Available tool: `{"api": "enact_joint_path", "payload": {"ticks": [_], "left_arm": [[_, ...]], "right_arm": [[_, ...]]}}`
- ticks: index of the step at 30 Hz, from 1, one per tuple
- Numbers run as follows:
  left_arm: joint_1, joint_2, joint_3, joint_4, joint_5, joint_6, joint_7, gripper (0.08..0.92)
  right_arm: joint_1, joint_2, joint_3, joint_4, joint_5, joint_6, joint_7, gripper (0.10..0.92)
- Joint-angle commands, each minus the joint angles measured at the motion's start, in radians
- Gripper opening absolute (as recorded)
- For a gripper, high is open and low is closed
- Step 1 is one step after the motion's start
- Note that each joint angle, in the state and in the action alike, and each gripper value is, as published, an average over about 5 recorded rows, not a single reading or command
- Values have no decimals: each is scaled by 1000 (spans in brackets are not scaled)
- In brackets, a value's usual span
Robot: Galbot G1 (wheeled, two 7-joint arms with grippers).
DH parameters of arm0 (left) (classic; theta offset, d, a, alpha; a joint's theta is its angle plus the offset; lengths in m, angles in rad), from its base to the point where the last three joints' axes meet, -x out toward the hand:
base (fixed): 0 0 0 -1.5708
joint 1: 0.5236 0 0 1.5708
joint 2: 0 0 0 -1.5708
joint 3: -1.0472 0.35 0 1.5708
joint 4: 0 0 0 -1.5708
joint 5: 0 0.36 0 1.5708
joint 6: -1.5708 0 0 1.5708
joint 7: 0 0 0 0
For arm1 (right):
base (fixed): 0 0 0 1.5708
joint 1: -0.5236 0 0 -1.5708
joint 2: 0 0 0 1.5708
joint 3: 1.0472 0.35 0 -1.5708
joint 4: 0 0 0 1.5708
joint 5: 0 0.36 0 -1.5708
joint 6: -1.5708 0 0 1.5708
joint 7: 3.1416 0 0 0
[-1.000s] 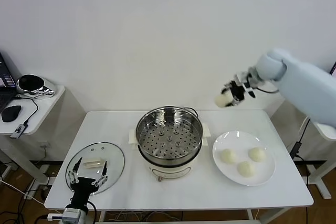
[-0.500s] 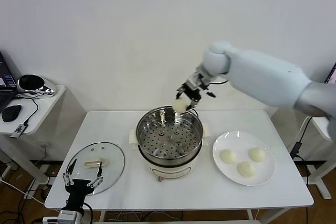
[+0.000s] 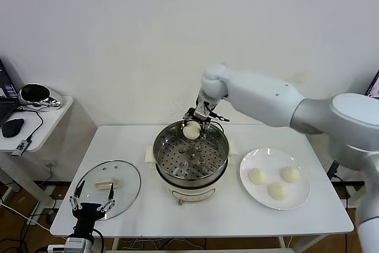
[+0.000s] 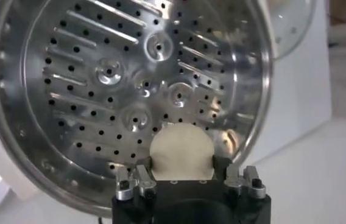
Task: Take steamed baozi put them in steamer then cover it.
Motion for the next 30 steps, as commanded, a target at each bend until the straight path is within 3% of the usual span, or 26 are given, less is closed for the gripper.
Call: {"api": "enact_joint_path", "payload": {"ticks": [1, 9, 15, 18, 21, 25, 30], "left_arm": [[0, 0, -1, 1, 0, -1, 0, 823], [6, -6, -5, -1, 1, -7, -3, 823], [11, -10, -8, -7, 1, -9, -6, 823], [13, -11, -10, -14, 1, -8, -7, 823], [15, -9, -12, -22, 0, -7, -7, 823], [15, -6, -11, -30, 0, -5, -6, 823], [10, 2, 1, -40, 0, -2, -2, 823]], "right_arm": [[-67, 63, 14, -92, -174, 124, 45, 612], [-110, 94, 76, -179, -239, 166, 79, 629], [-90, 76, 78, -154, -213, 164, 91, 769], [-25, 29, 44, -82, -99, 108, 55, 812], [82, -58, -23, 65, 86, -41, -9, 821], [240, -239, -141, 339, 310, -377, -73, 823], [368, -480, -247, 591, 476, -717, -97, 823]]}}
